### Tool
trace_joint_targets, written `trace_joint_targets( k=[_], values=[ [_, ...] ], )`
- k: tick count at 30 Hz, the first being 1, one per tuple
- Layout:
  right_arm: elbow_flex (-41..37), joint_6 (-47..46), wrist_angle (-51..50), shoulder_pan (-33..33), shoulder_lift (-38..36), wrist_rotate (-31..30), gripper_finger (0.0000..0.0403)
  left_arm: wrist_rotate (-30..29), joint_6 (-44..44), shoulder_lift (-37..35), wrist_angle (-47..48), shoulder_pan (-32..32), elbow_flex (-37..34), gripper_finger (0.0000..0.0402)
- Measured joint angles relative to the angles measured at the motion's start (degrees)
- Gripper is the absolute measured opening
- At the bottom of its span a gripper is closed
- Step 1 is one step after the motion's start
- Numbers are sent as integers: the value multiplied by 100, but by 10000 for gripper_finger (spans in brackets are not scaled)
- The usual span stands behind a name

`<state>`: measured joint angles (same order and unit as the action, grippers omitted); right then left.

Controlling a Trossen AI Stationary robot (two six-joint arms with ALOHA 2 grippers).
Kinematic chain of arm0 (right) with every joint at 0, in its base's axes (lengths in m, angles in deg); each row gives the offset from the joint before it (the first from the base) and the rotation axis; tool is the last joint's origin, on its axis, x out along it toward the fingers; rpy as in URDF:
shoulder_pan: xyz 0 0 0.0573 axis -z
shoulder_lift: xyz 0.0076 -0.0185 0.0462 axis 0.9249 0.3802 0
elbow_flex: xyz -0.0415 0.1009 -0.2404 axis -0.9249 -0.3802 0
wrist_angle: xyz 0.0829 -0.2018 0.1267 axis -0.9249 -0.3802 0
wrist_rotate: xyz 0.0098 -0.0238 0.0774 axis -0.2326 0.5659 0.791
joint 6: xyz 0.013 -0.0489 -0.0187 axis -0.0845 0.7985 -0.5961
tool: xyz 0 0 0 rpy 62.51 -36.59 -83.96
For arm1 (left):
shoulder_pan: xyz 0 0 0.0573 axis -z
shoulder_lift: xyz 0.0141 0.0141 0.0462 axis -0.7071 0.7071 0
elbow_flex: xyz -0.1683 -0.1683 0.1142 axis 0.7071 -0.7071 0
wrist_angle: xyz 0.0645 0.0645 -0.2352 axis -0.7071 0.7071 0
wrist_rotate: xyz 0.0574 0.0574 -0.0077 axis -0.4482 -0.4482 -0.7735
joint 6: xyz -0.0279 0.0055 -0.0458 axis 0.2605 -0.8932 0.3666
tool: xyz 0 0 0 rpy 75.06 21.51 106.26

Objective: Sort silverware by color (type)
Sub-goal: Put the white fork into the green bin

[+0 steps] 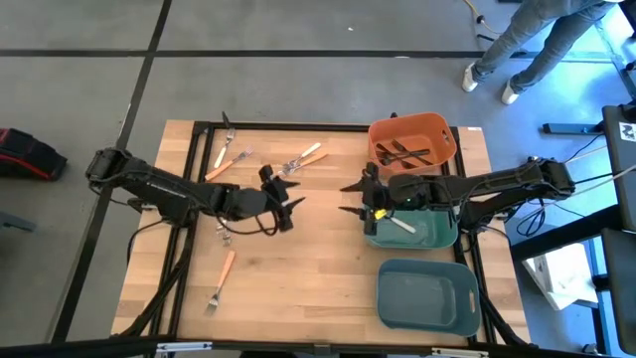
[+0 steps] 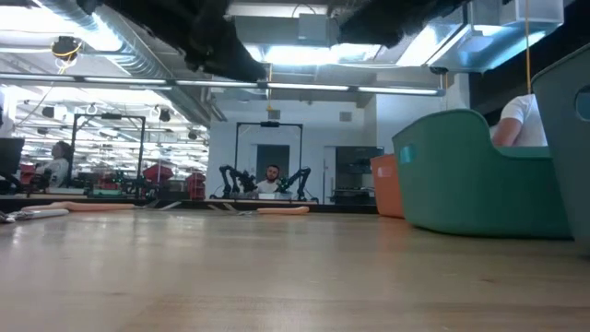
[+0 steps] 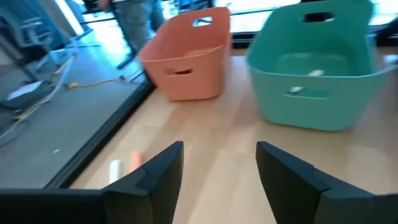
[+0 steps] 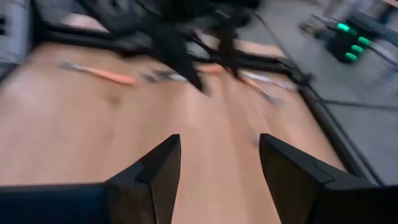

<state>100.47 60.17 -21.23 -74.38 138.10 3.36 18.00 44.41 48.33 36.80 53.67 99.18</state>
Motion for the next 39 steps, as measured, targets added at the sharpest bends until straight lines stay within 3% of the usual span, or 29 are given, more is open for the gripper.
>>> trace_joint_targets(
  k=[4, 10, 16, 32, 39],
  values=[
    [-447, 208, 933, -6, 38, 465, 204, -34, -44, 0, 2, -257, 0, 201],
    [-861, 456, 1804, -7, 42, 478, 204, 46, -220, 35, 18, -774, -2, 202],
    [-863, 427, 1831, -7, 69, 478, 204, 1036, -139, 35, 135, -1669, -2, 202],
    [-860, 825, 1993, -2, 77, 427, 204, 2846, -224, 71, 302, -3921, 7, 202],
    [-860, 1118, 1991, 0, 77, 423, 204, 3327, -390, 860, 1181, -4429, 873, 202]
  ],
)
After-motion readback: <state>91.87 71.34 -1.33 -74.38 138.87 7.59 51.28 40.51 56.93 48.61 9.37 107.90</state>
